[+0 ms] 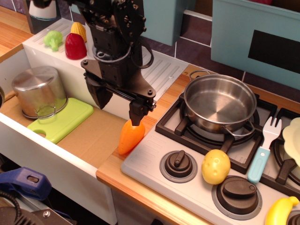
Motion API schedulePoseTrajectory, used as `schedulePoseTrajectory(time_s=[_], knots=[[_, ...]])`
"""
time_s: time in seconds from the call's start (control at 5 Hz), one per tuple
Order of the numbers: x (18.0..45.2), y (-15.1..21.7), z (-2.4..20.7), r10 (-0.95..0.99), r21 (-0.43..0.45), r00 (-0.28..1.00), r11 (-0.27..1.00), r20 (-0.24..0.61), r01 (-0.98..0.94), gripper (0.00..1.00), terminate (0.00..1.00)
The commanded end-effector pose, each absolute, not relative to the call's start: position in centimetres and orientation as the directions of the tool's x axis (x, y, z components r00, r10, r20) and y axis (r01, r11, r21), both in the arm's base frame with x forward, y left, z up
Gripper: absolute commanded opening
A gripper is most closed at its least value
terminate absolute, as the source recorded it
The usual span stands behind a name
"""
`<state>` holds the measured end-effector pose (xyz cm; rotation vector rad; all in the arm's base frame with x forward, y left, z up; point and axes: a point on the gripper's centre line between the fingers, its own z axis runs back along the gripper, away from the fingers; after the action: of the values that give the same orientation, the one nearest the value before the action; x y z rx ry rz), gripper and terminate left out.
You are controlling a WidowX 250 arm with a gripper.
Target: Put carrot in pot or pan
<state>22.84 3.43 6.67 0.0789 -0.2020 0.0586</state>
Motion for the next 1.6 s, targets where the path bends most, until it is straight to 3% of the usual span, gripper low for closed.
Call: schedulePoseTrajectory(time_s=[0.0, 1.4], knots=[[22.8, 3.4, 6.7, 0.050, 0.072, 0.978, 0.995, 0.203, -0.066, 1.00, 0.00], [23.1, 3.5, 1.6, 0.120, -0.128, 0.963, 0.988, 0.241, -0.091, 1.00, 0.00]])
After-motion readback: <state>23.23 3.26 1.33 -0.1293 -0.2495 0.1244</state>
